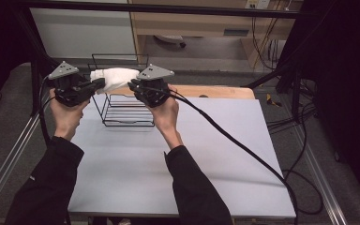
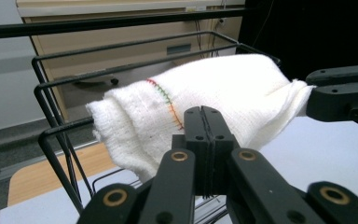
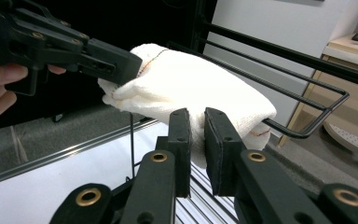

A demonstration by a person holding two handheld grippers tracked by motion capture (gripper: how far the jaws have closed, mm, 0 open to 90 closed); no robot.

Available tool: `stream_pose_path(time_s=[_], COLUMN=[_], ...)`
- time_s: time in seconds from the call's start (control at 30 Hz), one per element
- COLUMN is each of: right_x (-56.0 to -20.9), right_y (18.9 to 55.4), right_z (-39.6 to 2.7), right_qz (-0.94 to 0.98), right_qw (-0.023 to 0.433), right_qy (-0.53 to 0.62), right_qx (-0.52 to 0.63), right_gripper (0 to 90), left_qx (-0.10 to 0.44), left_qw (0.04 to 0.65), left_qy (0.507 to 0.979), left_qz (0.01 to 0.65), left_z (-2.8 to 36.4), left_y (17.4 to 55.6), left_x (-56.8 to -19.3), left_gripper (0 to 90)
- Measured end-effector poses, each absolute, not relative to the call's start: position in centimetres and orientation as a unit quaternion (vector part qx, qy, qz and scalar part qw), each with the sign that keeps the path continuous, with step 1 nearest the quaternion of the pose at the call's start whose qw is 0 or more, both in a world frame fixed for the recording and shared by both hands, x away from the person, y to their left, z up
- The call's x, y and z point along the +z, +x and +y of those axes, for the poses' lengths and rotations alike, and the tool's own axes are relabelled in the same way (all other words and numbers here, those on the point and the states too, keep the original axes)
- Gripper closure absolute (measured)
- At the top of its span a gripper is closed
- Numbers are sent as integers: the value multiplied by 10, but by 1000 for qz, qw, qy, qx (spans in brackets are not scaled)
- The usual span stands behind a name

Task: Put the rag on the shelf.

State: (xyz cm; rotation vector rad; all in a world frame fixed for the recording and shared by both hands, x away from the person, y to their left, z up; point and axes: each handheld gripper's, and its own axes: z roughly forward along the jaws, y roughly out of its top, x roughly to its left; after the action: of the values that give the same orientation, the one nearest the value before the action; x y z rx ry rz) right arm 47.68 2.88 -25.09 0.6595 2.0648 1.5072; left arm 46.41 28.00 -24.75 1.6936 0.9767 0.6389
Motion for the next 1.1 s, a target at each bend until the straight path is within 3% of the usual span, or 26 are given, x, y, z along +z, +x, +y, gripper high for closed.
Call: stream_pose_path(time_s=[0.23,0.3,0.37,0.53,1.1], right_x=[-240,-233,-231,-244,-269], right_y=[472,472,474,482,498], right_z=[24,22,23,27,32], right_qz=[747,746,752,772,772], right_qw=[231,230,223,206,222], right_qy=[237,238,243,259,278], right_qx=[576,578,570,543,527], right_gripper=[694,712,785,885,862], left_qx=[261,260,260,260,255], left_qw=[512,510,509,505,504], left_qy=[706,707,708,713,710], left_qz=[414,415,414,412,420], left_z=[280,279,278,277,279], left_y=[468,469,469,469,476], left_x=[-255,-257,-258,-263,-275], left_gripper=[894,894,894,894,891])
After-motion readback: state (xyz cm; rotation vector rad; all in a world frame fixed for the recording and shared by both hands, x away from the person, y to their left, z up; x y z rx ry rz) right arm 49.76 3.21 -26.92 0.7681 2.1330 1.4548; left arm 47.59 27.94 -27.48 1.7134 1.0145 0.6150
